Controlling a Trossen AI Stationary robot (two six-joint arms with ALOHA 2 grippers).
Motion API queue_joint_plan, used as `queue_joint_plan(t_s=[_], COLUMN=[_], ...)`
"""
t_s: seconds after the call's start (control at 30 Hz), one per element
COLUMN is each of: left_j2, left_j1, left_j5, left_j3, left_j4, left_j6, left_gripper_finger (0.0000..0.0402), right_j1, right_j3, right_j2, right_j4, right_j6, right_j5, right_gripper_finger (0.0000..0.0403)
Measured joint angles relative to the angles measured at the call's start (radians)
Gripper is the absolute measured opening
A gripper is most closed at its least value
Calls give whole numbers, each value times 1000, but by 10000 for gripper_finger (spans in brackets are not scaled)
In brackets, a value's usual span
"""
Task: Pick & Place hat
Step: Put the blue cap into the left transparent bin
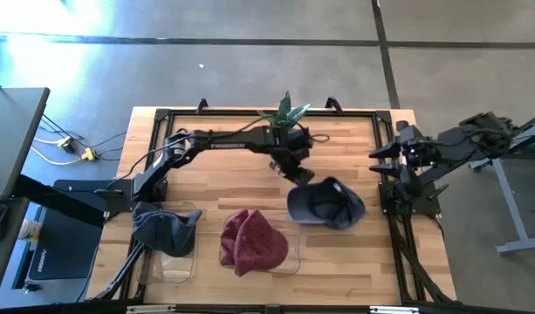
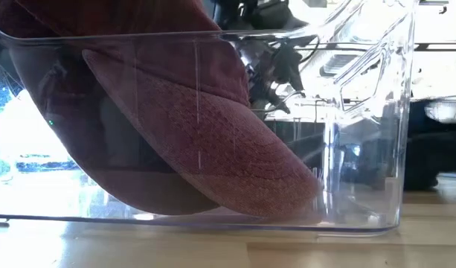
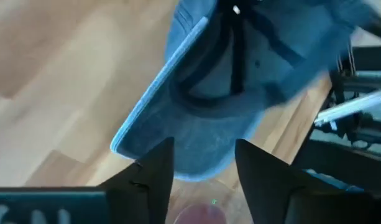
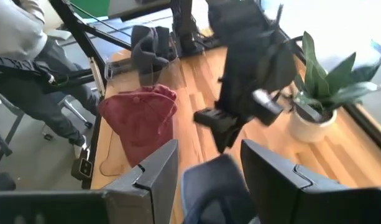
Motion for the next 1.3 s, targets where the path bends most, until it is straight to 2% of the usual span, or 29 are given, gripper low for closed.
queue_joint_plan(t_s=[0.13,0.23,0.37,0.5,0.57,0.67,0.73,1.0,1.17,1.3], left_j2=[-52,-127,-210,-274,-293,-296,-295,-321,-353,-396], left_j1=[26,1,-88,-202,-260,-332,-360,-434,-469,-491], left_j5=[-12,-83,-195,-296,-384,-534,-584,-642,-687,-698], left_j3=[11,47,56,57,57,55,39,-86,-161,-212], left_j4=[-59,-207,-338,-354,-348,-372,-417,-439,-454,-448], left_j6=[1,44,64,43,29,-28,-72,-178,-251,-253], left_gripper_finger=[175,170,157,143,138,130,124,90,74,66], right_j1=[-1,-30,-145,-311,-387,-482,-528,-626,-643,-642], right_j3=[-51,-117,-197,-279,-325,-376,-394,-398,-398,-399], right_j2=[15,22,58,144,205,307,388,691,803,851], right_j4=[-14,-27,-20,34,101,200,253,384,400,430], right_j6=[47,65,15,-138,-234,-362,-438,-667,-728,-732], right_j5=[-4,-27,-163,-362,-440,-523,-557,-559,-632,-666], right_gripper_finger=[170,171,180,193,199,205,206,204,201,158])
